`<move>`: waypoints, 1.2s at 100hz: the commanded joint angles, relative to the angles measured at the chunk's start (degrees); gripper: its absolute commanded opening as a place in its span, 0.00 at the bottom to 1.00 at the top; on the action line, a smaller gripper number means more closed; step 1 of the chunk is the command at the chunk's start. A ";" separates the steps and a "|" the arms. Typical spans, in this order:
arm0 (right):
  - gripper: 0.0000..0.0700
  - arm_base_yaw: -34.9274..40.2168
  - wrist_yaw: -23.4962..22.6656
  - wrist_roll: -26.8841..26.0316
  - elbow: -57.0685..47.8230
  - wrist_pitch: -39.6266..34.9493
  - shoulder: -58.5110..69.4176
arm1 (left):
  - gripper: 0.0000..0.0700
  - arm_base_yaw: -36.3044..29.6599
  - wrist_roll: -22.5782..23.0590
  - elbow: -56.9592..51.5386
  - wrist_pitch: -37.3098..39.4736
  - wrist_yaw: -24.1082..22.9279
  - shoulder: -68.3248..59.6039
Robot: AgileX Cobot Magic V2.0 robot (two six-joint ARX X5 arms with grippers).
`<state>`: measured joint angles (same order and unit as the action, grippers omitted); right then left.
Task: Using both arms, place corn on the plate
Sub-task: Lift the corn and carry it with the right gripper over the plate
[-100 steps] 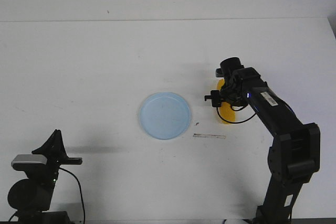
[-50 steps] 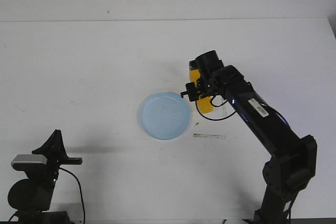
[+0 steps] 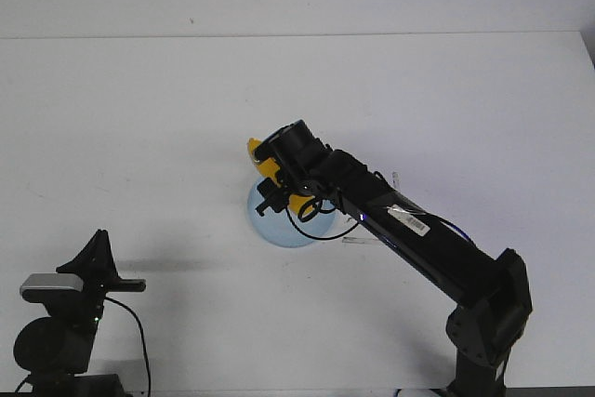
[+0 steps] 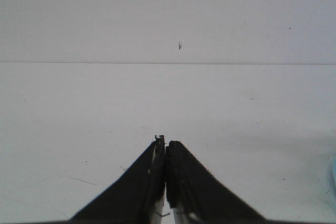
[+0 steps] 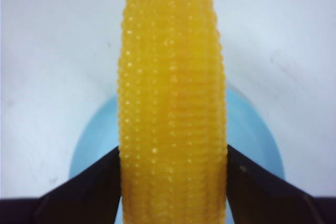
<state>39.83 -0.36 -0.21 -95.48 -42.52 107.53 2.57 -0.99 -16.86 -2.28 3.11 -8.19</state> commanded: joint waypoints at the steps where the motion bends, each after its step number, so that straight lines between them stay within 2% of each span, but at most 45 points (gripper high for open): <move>1: 0.46 0.94 0.15 0.42 -0.96 0.63 2.47 | 0.00 0.09 0.33 -0.15 0.83 -0.15 0.07; 63: 0.46 1.55 0.37 0.07 -0.94 -3.93 8.96 | 0.00 0.09 0.33 -0.15 0.81 -0.15 0.07; 90: 0.47 0.96 0.42 -2.25 -0.94 -4.20 8.96 | 0.00 0.09 0.33 -0.15 0.81 -0.15 0.07; 114: 0.55 0.94 0.74 -4.59 -0.94 -5.22 8.96 | 0.00 0.09 0.33 -0.15 0.83 -0.15 0.07; 120: 0.62 0.96 0.81 -4.74 -0.94 -5.57 8.96 | 0.00 0.09 0.33 -0.15 0.81 -0.15 0.07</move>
<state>40.16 0.21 -3.53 -95.42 -48.01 115.46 2.57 -0.97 -16.86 -2.24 3.09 -8.19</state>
